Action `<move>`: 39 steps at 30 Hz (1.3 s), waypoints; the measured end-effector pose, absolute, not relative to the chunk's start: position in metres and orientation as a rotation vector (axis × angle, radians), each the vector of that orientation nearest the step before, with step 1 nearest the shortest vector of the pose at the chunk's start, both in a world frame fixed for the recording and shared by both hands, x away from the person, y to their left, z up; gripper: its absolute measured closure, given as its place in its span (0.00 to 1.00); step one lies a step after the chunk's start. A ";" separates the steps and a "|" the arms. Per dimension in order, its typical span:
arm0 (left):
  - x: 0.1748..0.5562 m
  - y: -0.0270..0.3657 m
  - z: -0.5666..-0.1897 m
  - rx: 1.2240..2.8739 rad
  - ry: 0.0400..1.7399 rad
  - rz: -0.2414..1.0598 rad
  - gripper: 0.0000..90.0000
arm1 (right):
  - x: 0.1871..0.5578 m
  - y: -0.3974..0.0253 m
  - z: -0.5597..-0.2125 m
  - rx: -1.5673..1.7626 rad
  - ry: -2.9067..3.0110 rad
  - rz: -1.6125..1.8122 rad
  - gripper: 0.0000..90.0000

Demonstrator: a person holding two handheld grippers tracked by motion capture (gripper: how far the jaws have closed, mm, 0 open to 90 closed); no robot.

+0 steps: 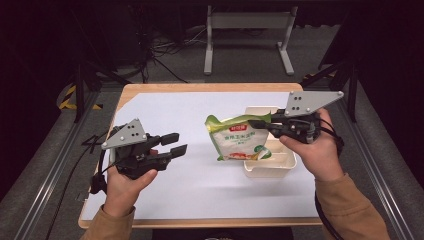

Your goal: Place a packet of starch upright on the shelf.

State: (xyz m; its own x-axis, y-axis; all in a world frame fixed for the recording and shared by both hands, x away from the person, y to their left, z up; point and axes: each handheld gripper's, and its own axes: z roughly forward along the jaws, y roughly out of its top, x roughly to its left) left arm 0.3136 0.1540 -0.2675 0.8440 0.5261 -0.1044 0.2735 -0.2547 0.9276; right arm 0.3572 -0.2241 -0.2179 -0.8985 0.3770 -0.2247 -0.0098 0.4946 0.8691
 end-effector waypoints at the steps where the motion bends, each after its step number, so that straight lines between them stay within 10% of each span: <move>1: 0.314 0.155 -0.268 1.853 0.605 0.271 0.63 | 0.358 -0.226 -0.217 0.312 2.353 1.370 0.99; 39: 0.330 0.173 -0.278 1.814 0.768 0.317 0.45 | 0.386 -0.284 -0.222 0.492 2.282 1.291 0.99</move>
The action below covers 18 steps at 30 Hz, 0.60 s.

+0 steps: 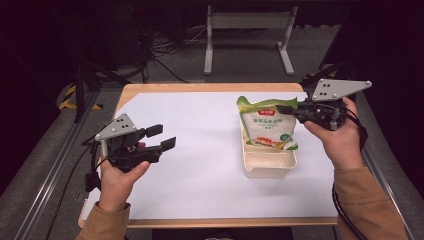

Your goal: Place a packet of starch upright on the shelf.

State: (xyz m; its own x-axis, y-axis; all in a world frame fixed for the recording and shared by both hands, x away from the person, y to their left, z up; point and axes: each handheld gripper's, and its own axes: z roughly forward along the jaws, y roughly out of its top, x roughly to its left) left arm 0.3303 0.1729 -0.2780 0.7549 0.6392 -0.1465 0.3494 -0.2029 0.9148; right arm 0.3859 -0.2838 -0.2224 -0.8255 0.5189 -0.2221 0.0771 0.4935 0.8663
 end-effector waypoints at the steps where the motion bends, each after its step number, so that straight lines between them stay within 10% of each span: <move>1: 0.331 0.173 -0.278 1.816 0.769 0.317 0.45 | 0.387 -0.284 -0.224 0.491 2.283 1.289 0.99; 18: 0.334 0.173 -0.282 1.824 0.783 0.307 0.44 | 0.406 -0.287 -0.252 0.492 2.323 1.316 0.99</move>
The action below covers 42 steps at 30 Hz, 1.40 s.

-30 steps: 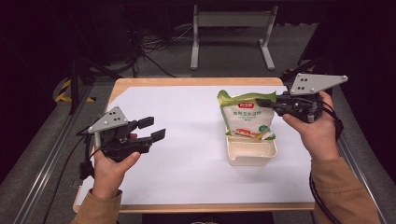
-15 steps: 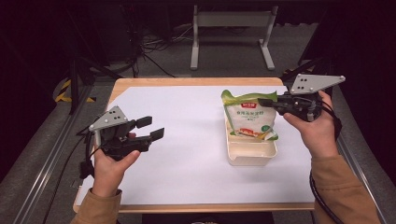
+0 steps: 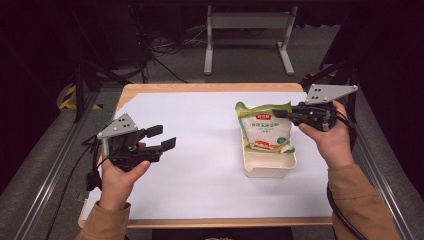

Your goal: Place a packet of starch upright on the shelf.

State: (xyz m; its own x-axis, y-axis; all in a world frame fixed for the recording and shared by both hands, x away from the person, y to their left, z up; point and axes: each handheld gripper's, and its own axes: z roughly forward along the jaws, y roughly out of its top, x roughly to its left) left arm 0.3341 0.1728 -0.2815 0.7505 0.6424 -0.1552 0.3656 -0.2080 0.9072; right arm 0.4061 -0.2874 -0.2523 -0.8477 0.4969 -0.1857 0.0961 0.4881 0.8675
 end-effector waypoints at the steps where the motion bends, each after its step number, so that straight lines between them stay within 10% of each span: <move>1: 0.334 0.173 -0.282 1.824 0.783 0.307 0.44 | 0.407 -0.287 -0.254 0.494 2.325 1.320 0.99; 42: 0.338 0.176 -0.286 1.832 0.803 0.289 0.43 | 0.413 -0.297 -0.283 0.615 2.341 1.323 0.97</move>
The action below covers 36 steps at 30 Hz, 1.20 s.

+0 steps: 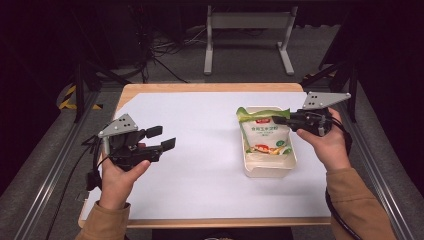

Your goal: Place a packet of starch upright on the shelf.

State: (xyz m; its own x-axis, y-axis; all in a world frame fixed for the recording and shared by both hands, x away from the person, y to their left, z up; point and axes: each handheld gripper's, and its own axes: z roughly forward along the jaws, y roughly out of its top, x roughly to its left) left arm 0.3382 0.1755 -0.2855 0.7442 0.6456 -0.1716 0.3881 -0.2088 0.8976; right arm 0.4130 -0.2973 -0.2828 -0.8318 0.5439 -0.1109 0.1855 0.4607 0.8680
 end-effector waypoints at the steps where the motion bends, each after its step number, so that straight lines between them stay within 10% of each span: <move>1: 0.338 0.176 -0.286 1.829 0.805 0.289 0.43 | 0.412 -0.299 -0.282 0.622 2.341 1.299 0.97; 23: 0.338 0.179 -0.287 1.830 0.814 0.286 0.43 | 0.410 -0.288 -0.301 0.618 2.478 1.176 0.95; 36: 0.341 0.178 -0.290 1.842 0.820 0.278 0.41 | 0.403 -0.304 -0.294 0.759 2.338 1.366 0.48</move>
